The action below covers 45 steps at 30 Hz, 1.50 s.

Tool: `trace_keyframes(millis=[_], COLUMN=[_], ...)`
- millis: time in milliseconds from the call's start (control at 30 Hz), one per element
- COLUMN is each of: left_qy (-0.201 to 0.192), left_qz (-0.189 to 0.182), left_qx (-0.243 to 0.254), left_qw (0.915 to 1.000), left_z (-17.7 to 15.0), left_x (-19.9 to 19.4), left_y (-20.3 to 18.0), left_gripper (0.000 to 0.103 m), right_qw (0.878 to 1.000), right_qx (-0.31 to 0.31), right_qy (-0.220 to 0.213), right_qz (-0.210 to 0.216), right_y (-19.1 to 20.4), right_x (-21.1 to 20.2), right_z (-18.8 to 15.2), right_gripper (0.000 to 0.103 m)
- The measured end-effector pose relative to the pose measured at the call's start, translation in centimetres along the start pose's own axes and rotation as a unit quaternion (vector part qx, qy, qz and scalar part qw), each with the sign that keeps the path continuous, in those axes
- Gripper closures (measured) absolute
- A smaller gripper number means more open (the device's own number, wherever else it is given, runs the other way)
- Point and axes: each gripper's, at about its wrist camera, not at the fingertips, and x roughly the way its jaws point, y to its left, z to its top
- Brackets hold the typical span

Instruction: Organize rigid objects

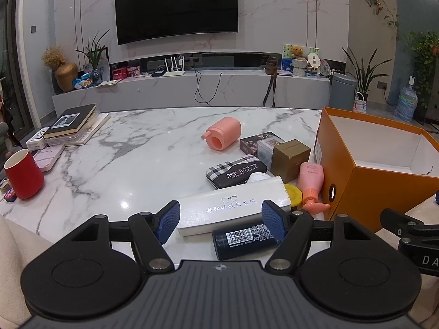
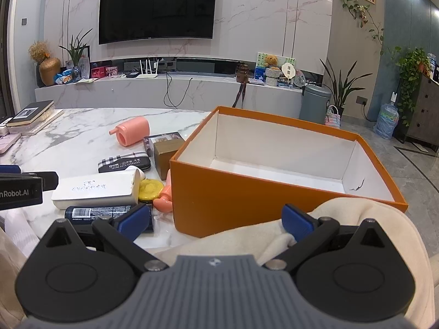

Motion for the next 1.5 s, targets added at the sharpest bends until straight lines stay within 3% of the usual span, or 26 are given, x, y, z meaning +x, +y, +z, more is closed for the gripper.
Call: trace_keyframes(millis=[833,1067,1167,1300,1367,1500], left_qy=[0.004,0.037,0.071,0.098,0.104,0.117], left_qz=[-0.013,-0.056,-0.099,-0.139,-0.139,-0.147], left_qx=[0.009,0.029,0.046,0.092,0.142,0.26], left_qw=[0.9999,0.9974,0.9915,0.9811,0.9746,0.9473], left_z=[0.0,0.7,1.4,3.2,4.2,4.9], left_x=[0.0,0.3,0.8,1.8,2.6,4.6], left_y=[-0.4,-0.3,-0.4,-0.6,-0.8,-1.5], left_gripper=[0.022,0.023,0.028,0.035,0.035,0.036], right_qw=[1.0,1.0,1.0,0.997,0.993,0.984], right_qx=[-0.002,0.004,-0.002,-0.009,-0.002,0.027], right_qy=[0.001,0.012,0.021,0.057,0.083,0.125], right_qz=[-0.002,0.011,0.02,0.056,0.081,0.125], right_y=[0.1,-0.1,0.0,0.7,1.2,2.4], right_x=[-0.1,0.2,0.7,2.3,3.2,5.4], right_z=[0.0,0.6,1.2,2.0,2.4,3.1], right_gripper=[0.002,0.002,0.004,0.025,0.029,0.043])
